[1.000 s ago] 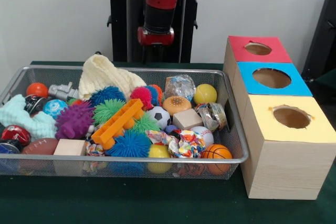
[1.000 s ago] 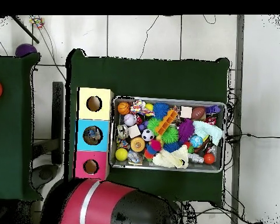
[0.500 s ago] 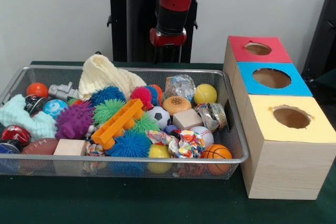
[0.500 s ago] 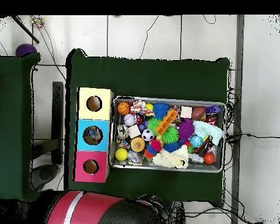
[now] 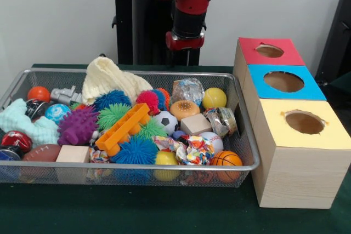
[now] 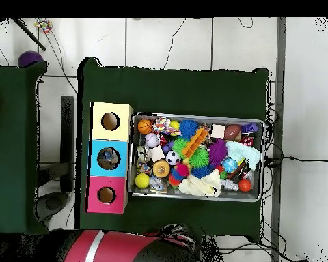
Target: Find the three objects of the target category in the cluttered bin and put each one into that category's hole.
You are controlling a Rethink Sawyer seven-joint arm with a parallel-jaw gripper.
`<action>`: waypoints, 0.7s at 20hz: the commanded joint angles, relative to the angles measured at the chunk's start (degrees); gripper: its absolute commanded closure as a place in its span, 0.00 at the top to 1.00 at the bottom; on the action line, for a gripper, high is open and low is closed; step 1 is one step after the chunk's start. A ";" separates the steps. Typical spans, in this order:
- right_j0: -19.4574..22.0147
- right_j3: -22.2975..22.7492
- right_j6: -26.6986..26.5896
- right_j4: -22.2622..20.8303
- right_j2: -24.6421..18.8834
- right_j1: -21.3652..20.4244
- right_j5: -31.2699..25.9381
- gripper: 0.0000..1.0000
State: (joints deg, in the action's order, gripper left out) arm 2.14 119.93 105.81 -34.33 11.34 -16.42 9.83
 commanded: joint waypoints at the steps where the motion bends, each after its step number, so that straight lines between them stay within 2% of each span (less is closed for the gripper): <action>1: 3.48 -15.69 1.92 0.34 -13.06 -3.95 -4.02 1.00; 5: 3.85 -15.46 1.64 0.17 -13.39 -6.00 -5.84 1.00; 9: 5.84 -15.51 1.67 1.98 -14.33 -7.72 -10.59 1.00; 14: 9.41 -17.40 1.15 1.41 -13.45 -8.42 -12.72 1.00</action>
State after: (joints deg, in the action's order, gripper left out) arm 7.12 114.51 105.82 -34.69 3.47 -22.55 4.84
